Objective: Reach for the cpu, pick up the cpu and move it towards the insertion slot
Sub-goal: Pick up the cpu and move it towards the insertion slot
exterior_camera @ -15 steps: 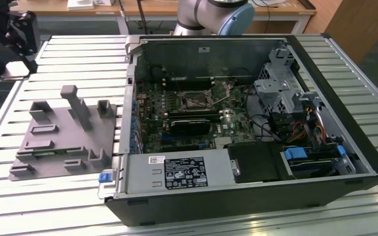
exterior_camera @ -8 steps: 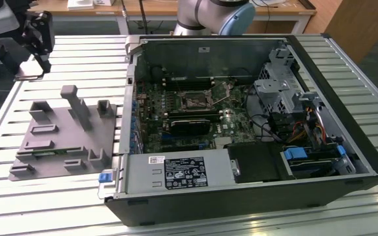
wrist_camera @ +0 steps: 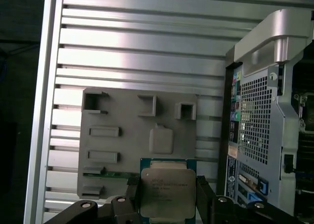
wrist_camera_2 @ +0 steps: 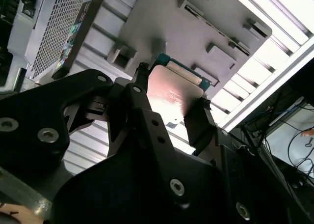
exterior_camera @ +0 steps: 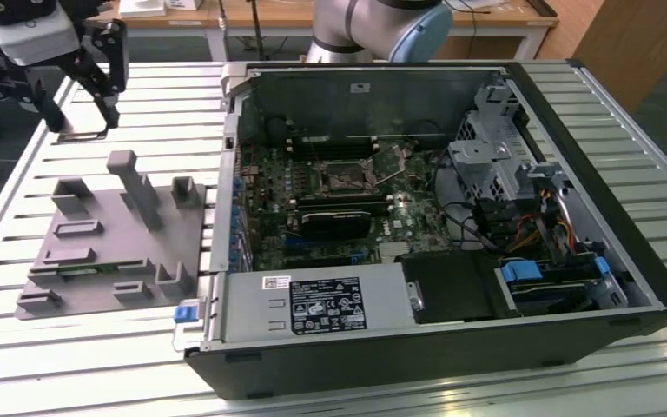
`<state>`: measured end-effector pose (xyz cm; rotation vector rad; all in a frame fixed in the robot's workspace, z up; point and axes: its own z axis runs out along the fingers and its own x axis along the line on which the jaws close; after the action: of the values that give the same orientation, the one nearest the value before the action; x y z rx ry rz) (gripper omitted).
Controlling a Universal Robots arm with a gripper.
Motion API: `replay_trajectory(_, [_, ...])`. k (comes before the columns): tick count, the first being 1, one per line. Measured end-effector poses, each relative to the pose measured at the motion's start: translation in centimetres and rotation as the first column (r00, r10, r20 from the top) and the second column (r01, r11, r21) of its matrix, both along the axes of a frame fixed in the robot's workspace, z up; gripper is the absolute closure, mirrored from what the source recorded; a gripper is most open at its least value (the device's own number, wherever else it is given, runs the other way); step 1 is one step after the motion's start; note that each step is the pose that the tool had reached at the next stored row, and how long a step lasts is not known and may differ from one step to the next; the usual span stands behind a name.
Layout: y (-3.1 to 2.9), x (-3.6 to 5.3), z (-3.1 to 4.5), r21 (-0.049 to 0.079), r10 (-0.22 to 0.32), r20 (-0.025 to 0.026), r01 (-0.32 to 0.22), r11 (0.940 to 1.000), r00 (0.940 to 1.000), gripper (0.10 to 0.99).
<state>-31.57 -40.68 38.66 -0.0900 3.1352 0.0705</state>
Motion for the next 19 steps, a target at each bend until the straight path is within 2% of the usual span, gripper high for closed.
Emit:
replay_trajectory(10, [0.00,4.20,-0.03,0.000,0.000,0.0053,0.000,1.0000,1.0000,0.545])
replay_trajectory(12, [0.00,4.60,-0.07,0.000,-0.002,0.0062,0.002,1.0000,1.0000,0.545])
replay_trajectory(19, [0.03,4.92,-0.18,0.001,-0.046,0.0063,0.046,0.9989,0.9989,0.545])
